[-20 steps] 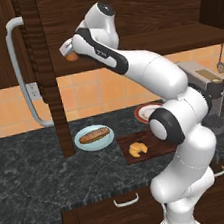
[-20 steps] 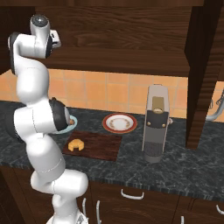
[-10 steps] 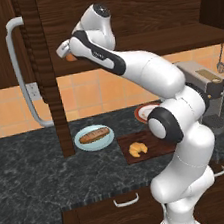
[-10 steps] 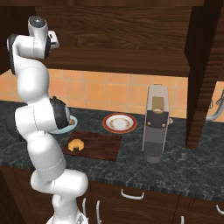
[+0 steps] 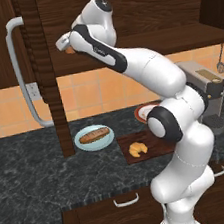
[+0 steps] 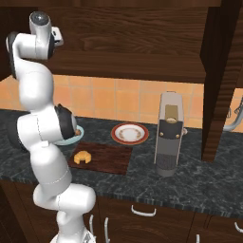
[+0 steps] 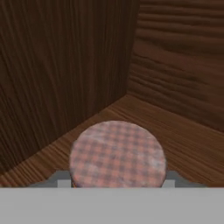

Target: From the different types of pastries on the counter, select a croissant and place it on the cutting board. Then retrieve a jar of jam from the cabinet and place it alongside the croissant on the cutting board.

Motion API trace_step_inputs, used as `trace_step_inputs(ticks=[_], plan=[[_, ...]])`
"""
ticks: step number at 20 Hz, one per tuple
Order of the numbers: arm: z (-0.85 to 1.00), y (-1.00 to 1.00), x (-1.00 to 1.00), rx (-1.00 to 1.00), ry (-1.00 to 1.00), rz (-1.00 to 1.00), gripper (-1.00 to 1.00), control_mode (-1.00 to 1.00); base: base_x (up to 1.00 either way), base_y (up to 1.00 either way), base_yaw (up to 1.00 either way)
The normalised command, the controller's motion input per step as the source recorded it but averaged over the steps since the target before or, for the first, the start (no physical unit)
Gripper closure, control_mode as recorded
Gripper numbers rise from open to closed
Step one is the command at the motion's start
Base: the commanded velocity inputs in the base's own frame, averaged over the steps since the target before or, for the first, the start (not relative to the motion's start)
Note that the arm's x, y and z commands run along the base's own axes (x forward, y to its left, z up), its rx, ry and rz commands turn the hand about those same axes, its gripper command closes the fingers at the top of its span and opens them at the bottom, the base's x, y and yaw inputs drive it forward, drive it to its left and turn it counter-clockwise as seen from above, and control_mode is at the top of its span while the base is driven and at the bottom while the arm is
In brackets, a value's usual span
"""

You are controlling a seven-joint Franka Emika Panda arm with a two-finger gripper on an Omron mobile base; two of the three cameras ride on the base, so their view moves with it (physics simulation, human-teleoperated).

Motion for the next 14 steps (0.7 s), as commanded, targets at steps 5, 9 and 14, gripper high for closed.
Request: trace_step_inputs(ticks=[5, 9, 14], plan=[[0.24, -0.04, 0.00, 0.00, -0.02, 0.00, 1.00, -1.00, 0.00, 0.00, 0.00], [0.00, -0.19, -0.90, 0.03, -0.14, 0.00, 1.00, -1.00, 0.00, 0.00, 0.00], [0.01, -0.28, -0.64, 0.05, -0.15, -0.03, 1.00, -1.00, 0.00, 0.00, 0.00]])
